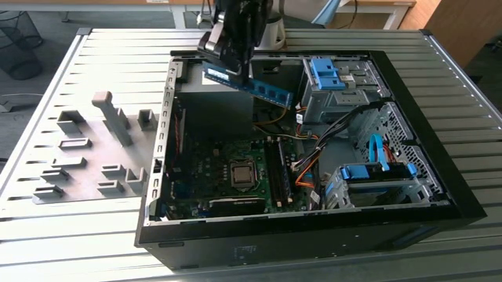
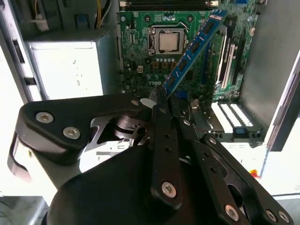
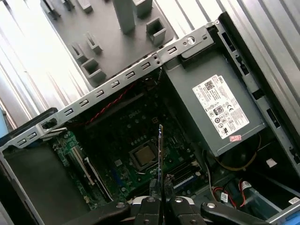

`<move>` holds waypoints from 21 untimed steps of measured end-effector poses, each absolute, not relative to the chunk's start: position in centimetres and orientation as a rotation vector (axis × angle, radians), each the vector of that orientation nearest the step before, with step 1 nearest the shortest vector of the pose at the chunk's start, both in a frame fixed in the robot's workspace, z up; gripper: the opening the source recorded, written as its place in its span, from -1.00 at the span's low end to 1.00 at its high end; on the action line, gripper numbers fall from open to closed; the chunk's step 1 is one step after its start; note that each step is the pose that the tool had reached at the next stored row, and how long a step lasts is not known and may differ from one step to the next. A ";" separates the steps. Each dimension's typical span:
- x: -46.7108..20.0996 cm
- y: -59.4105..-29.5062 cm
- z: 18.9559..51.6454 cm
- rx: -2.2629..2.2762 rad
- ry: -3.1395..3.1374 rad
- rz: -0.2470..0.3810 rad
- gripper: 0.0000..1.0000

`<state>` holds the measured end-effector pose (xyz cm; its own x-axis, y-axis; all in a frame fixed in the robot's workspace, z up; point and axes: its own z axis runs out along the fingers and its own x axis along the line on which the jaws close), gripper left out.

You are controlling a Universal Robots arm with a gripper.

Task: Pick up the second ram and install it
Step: 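Insert the second ram into the second slot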

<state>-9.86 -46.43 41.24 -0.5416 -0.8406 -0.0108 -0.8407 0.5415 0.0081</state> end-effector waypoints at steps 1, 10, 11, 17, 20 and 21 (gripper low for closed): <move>-9.9 -46.4 41.2 -1.477 2.766 0.019 -0.73; -9.9 -46.4 41.0 -1.248 2.877 0.015 -0.73; -9.9 -46.4 41.0 -1.223 2.888 0.014 -0.73; -9.9 -46.4 40.8 -1.064 2.950 0.012 -0.73; -9.9 -46.4 40.7 -0.986 2.977 0.011 -0.73; -9.9 -46.4 40.7 -0.959 2.986 0.010 -0.73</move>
